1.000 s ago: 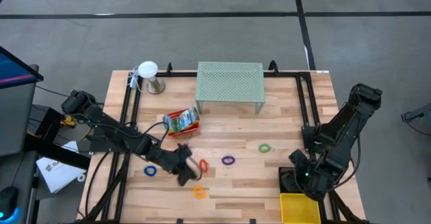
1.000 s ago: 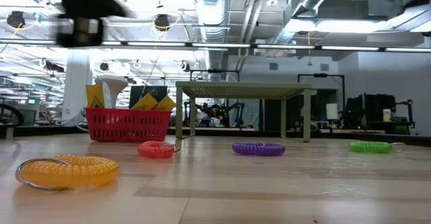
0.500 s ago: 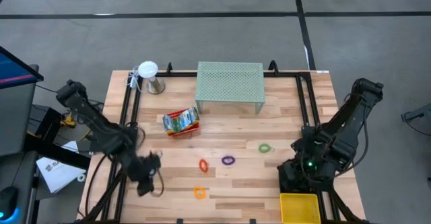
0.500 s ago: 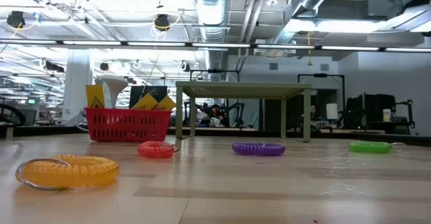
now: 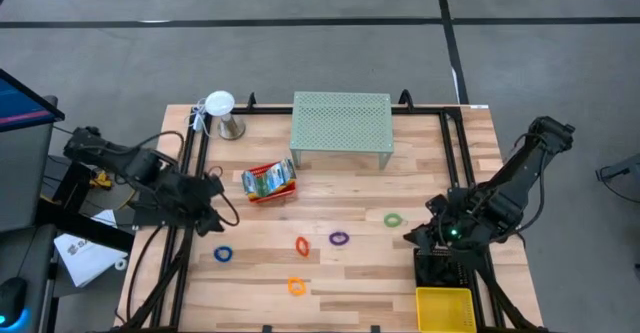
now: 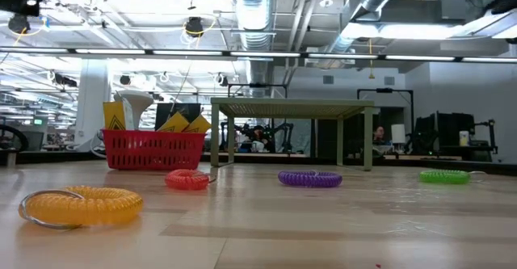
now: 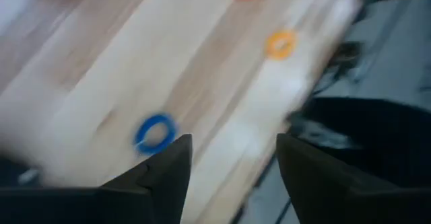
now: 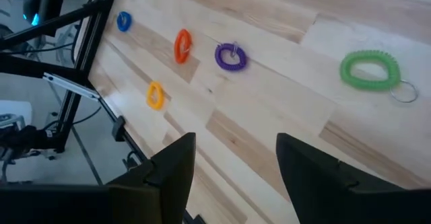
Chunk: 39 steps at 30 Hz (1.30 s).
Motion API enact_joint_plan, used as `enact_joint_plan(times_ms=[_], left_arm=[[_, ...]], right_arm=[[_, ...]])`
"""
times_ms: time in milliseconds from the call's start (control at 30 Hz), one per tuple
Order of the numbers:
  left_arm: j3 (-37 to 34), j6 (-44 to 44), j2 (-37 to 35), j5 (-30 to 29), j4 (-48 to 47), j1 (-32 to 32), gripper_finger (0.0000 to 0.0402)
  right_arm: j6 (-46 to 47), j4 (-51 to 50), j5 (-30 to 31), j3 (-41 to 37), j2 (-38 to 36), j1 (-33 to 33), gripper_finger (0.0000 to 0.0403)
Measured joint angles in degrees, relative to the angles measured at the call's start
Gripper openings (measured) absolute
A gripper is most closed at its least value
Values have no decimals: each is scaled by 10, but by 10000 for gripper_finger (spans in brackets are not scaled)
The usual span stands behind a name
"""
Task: Pick & Place Office Desk Supplies
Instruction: Put the blue spring keychain into the yellow bin
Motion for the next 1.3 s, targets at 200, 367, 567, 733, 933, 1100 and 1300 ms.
enact_joint_plan(times_ms=[200, 367, 567, 733, 933, 1100, 1300], left_arm=[[-50, -7, 55, -21, 2, -22, 234], [-108, -38, 130, -31, 56, -48, 245], [-157, -111, 198, -30, 170, -89, 246], [-173, -155, 232, -30, 241, -124, 246], [-175, -193, 255, -31, 261, -148, 245], [-175, -203, 271, -29, 274, -156, 245], [-175, -229, 309, -27, 293, -156, 245]], right_arm=[[5, 5, -3, 0, 4, 1, 204], [16, 5, -3, 0, 4, 1, 203], [18, 2, -6, 0, 4, 1, 203], [18, -2, -7, 0, 4, 0, 203], [19, -5, -7, 0, 4, 0, 203], [19, -8, -7, 0, 4, 0, 203], [19, -12, -7, 0, 4, 0, 203]])
